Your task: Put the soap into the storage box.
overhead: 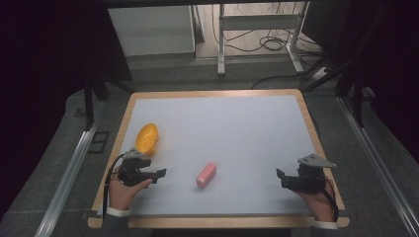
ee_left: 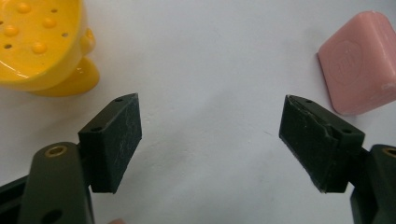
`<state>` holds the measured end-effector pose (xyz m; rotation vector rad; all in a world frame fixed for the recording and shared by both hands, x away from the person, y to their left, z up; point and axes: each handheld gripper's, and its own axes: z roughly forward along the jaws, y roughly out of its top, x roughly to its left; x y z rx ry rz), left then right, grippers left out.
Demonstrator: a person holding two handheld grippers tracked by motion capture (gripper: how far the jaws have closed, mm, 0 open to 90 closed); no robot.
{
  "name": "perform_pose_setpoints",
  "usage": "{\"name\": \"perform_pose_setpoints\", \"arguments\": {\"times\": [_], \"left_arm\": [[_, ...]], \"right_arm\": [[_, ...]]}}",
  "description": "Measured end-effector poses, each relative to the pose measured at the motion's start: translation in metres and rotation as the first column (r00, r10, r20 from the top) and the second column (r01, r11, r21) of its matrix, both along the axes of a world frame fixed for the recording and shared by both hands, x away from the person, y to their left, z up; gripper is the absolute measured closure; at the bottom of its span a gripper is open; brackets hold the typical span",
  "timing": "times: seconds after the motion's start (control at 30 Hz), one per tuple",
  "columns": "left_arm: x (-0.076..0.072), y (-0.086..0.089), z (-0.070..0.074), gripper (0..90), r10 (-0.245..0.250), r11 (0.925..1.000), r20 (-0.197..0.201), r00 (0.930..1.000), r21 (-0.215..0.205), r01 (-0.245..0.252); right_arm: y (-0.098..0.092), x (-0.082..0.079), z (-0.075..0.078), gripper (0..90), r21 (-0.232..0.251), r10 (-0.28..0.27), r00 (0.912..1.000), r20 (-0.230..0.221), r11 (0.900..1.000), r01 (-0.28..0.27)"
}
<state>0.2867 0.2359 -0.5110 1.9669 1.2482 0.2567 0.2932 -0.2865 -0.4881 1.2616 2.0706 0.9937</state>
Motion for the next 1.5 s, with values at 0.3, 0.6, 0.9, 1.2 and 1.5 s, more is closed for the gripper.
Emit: {"name": "perform_pose_setpoints", "arguments": {"times": [0.3, 0.6, 0.9, 1.2, 1.5], "left_arm": [[-0.001, 0.003, 0.0, 21.5, 0.002, 1.0, 0.009, 1.0, 0.0, -0.002], [0.0, 0.003, 0.001, 22.0, 0.026, 0.9995, 0.02, 0.9995, 0.014, -0.027], [-0.008, 0.0, 0.008, 22.7, 0.059, 0.9982, 0.029, 0.9978, 0.002, -0.059], [-0.01, -0.008, 0.026, 22.8, 0.036, 0.9992, 0.036, 0.9987, 0.014, -0.036], [-0.008, -0.013, 0.04, 22.6, 0.017, 0.9994, 0.03, 0.9994, 0.028, -0.018]], "right_arm": [[0.0, -0.002, -0.001, 8.6, 0.016, -0.001, 1.0, -0.01, 1.0, 0.001], [-0.01, 0.001, -0.003, 9.4, 0.08, -0.007, 0.9996, -0.026, 0.997, 0.009], [-0.015, 0.002, -0.016, 9.4, 0.045, -0.024, 0.9984, -0.052, 0.999, 0.026], [-0.017, 0.002, -0.018, 9.7, 0.045, -0.032, 0.9985, -0.045, 0.998, 0.034], [-0.013, 0.0, -0.017, 9.6, 0.046, -0.011, 0.9998, -0.018, 0.999, 0.012]]}}
